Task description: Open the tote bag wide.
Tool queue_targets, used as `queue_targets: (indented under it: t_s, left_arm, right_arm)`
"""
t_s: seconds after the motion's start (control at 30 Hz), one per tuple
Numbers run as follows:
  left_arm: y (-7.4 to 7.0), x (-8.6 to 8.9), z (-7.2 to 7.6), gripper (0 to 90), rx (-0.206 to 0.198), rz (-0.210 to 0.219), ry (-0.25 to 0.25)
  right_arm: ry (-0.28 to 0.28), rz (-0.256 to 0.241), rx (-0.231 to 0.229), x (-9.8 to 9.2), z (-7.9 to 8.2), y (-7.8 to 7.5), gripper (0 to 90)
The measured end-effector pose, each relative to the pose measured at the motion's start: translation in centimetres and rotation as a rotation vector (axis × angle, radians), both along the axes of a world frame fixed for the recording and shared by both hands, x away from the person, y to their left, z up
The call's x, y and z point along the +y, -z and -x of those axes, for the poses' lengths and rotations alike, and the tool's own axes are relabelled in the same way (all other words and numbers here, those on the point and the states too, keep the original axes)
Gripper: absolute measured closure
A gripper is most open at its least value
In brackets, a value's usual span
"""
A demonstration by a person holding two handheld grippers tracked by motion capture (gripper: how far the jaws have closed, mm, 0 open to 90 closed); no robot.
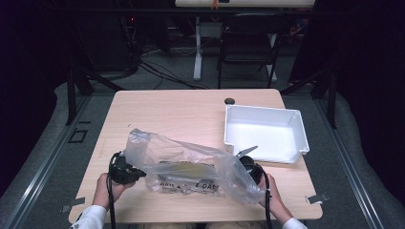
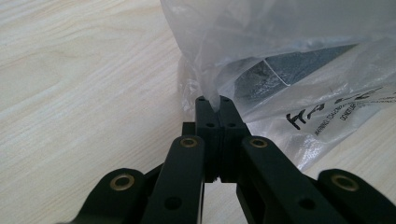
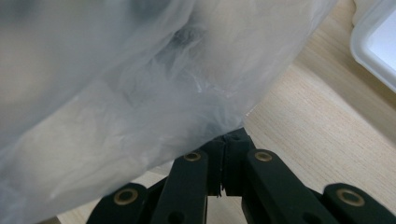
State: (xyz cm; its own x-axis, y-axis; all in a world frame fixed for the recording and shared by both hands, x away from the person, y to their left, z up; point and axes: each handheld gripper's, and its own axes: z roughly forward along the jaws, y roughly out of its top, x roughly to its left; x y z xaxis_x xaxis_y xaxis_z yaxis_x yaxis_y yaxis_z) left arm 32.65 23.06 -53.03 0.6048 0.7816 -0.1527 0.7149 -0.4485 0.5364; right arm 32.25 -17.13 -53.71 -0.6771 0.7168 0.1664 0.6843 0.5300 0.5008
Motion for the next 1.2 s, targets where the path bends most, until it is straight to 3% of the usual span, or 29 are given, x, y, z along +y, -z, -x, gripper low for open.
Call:
queue_targets:
  t_s: [0.2, 0.23, 0.37, 0.4, 0.5, 0.53, 0.57, 0.67, 0.73, 0.83, 0.9, 0.97, 1.0, 1.1, 1.13, 1.2]
  left_arm:
    - [0.0, 0.0, 0.0, 89.9, 0.002, 0.003, -0.002]
    - [0.0, 0.0, 0.0, 89.9, 0.002, 0.003, -0.002]
    - [-0.1, 0.1, 0.0, 89.9, -0.012, -0.004, 0.004]
    - [-0.1, 0.0, 0.1, 89.9, -0.013, -0.002, 0.006]
    - [-0.1, 0.0, 0.1, 89.9, -0.016, -0.004, 0.003]
    - [-0.1, 0.0, 0.1, 89.8, -0.016, -0.005, 0.004]
    - [-0.2, 0.1, 0.0, 89.8, -0.018, -0.012, 0.009]
    - [-0.2, -0.1, 0.2, 89.8, -0.022, 0.009, -0.001]
    - [-0.4, -0.1, 0.3, 88.6, -0.038, -0.001, 0.009]
    - [-0.9, -0.4, 0.5, 71.9, -0.042, 0.036, 0.036]
    - [-1.2, -0.6, 0.7, 67.3, -0.052, 0.055, 0.062]
    - [-1.5, -0.8, 0.8, 62.8, -0.056, 0.034, 0.096]
    - [-1.3, -1.4, 1.1, 62.8, -0.061, 0.084, 0.050]
    - [-1.4, -1.5, 1.2, 71.2, -0.074, 0.061, 0.072]
    - [-1.5, -1.3, 1.0, 75.3, -0.068, 0.029, 0.105]
    - [-1.4, -1.2, 1.0, 82.4, -0.059, 0.027, 0.095]
  right_arm:
    - [0.016, -0.028, -0.018, -0.2, 0.0, -0.3, 85.2]
    - [-0.002, -0.031, -0.017, -0.5, 0.0, -0.5, 83.7]
    - [0.018, -0.090, -0.037, -0.7, 0.1, -1.2, 76.9]
    - [-0.008, -0.084, -0.035, -1.1, 0.1, -1.6, 74.2]
    - [-0.014, -0.151, -0.065, -1.5, 0.4, -2.6, 66.1]
    - [-0.017, -0.192, -0.112, -1.7, 0.7, -3.2, 64.0]
    - [-0.017, -0.192, -0.112, -1.7, 0.7, -3.2, 64.0]
    - [-0.032, -0.234, -0.143, -1.9, 1.1, -3.9, 72.4]
    - [-0.042, -0.257, -0.158, -1.9, 1.2, -4.1, 80.4]
    - [-0.042, -0.262, -0.153, -1.6, 1.4, -4.0, 88.1]
    - [-0.054, -0.261, -0.154, -1.5, 1.4, -3.9, 89.3]
    - [-0.067, -0.264, -0.133, -1.1, 1.5, -3.8, 89.7]
    - [-0.067, -0.264, -0.133, -1.1, 1.5, -3.8, 89.7]
    - [-0.073, -0.257, -0.120, -0.8, 1.6, -3.6, 89.8]
    - [-0.080, -0.244, -0.114, -0.6, 1.5, -3.4, 89.8]
    - [-0.059, -0.257, -0.114, -0.2, 1.5, -2.9, 89.9]
